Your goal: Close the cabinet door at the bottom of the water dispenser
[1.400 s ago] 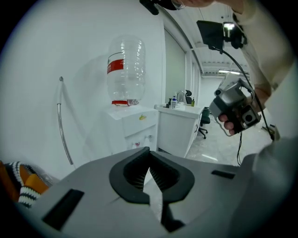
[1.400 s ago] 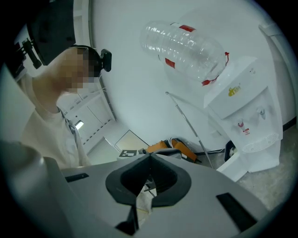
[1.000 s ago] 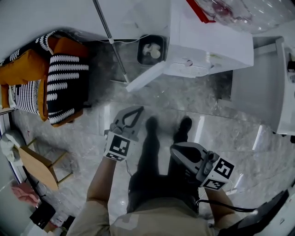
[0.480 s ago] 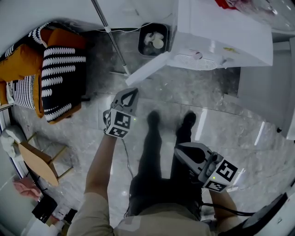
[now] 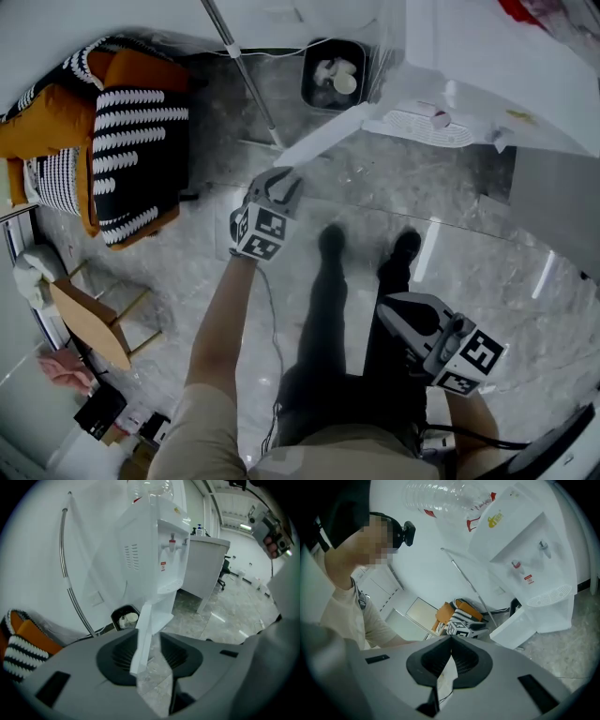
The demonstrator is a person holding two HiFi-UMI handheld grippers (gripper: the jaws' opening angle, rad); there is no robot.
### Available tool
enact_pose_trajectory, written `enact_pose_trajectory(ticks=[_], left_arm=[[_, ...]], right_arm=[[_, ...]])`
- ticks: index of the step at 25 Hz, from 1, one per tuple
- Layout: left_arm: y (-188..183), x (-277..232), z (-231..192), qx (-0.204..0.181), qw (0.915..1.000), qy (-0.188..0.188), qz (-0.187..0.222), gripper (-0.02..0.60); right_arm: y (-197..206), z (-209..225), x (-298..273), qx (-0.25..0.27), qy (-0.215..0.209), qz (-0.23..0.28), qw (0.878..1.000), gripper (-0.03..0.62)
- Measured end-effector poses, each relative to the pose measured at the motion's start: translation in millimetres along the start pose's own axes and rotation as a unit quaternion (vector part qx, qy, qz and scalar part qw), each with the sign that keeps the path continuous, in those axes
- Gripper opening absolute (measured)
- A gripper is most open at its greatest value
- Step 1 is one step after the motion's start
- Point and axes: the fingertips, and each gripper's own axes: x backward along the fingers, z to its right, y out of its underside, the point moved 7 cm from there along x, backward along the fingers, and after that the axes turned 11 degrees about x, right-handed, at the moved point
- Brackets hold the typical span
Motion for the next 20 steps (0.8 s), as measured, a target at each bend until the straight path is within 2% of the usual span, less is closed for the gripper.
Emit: enact_pose_trajectory(ticks=[1, 2, 5, 13, 20], left_arm=[[3.4, -4.7, -1.8, 0.01, 0.9999, 0.005, -0.004, 0.173], [8.2, -7.7, -4.5, 0.017, 0.9998, 0.007, -0.012, 0.211], [22.8, -16.2, -14.7, 0.015, 0.9992, 0.002, -0.038, 0.225], [36.3, -55.2, -33.2, 0.004, 0.9962, 0.0, -0.086, 0.292], [51.9, -98.7, -46.6, -0.023, 0.9862, 0.006, -0.164, 0.298]], right_arm=[[1.5, 0.3, -3.2, 0.004, -0.007, -0.01, 1.0, 0.017], [3.9, -0.6, -7.5, 0.009, -0.015, -0.02, 1.0, 0.017], [9.0, -0.6, -18.7, 0.016, -0.027, -0.034, 0.999, 0.017], [11.1, 13.2, -30.5, 0.009, -0.012, -0.026, 1.0, 0.017], [19.8, 25.2, -28.4, 0.002, -0.004, -0.039, 0.999, 0.017]])
